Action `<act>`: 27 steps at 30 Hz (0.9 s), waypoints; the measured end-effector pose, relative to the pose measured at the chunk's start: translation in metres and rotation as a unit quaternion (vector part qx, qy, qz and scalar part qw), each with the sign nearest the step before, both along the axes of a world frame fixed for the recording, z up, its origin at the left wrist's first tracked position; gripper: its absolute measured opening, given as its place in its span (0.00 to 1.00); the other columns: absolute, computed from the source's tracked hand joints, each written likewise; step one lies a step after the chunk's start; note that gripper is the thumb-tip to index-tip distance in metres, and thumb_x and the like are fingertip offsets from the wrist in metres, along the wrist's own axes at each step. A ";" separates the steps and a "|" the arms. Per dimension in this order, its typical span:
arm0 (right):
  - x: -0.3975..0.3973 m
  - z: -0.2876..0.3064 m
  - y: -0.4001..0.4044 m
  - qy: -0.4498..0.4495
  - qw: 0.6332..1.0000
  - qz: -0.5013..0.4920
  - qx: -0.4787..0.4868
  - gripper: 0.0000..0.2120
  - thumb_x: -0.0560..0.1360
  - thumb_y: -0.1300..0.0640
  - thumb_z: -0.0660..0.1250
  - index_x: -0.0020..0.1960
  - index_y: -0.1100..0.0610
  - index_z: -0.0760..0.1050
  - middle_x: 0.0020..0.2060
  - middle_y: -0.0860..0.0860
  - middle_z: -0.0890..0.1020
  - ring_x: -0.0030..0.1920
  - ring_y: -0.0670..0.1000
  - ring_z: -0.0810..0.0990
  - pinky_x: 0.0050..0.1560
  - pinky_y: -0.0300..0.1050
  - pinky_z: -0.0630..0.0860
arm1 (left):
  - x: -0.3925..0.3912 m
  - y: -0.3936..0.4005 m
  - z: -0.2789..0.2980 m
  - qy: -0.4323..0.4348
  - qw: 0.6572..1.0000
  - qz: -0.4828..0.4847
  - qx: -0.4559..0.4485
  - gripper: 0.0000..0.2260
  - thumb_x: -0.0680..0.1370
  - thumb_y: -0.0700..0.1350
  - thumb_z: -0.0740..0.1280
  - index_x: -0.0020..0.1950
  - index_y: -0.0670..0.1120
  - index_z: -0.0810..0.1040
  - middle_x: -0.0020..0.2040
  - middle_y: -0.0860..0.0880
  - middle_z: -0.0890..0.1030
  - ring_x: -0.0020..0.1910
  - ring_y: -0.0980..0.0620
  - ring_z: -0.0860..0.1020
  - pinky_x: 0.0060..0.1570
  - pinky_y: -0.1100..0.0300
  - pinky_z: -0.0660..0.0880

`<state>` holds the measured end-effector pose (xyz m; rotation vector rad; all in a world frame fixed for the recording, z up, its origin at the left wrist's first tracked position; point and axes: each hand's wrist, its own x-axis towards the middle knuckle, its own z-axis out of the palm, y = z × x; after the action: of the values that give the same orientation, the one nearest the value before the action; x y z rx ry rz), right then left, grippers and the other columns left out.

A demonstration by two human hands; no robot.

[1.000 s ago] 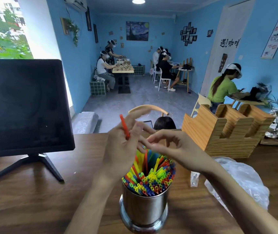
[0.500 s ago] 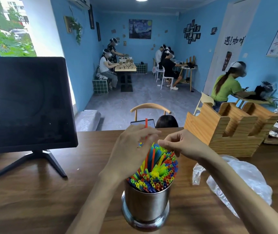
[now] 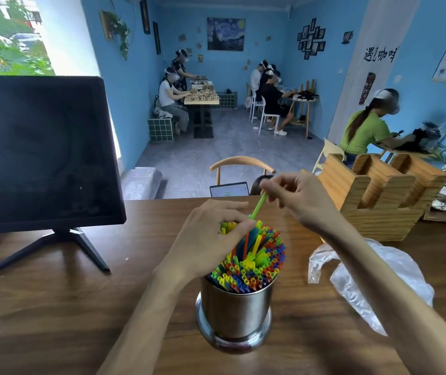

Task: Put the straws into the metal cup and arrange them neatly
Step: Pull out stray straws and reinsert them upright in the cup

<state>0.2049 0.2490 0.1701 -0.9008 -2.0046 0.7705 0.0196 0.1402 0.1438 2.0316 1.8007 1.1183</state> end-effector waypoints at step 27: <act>-0.021 0.014 -0.042 0.152 0.984 0.036 0.085 0.10 0.79 0.51 0.70 0.59 0.45 0.76 0.44 0.45 0.84 0.40 0.48 0.83 0.40 0.47 0.78 | 0.000 -0.008 0.031 -0.189 0.979 -0.080 -0.007 0.09 0.82 0.47 0.68 0.60 0.59 0.75 0.41 0.54 0.87 0.43 0.58 0.82 0.54 0.56 0.76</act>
<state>0.1840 0.2071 0.1845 -0.5765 -1.8070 0.7165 0.0196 0.1320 0.1748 1.7690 1.4306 1.3285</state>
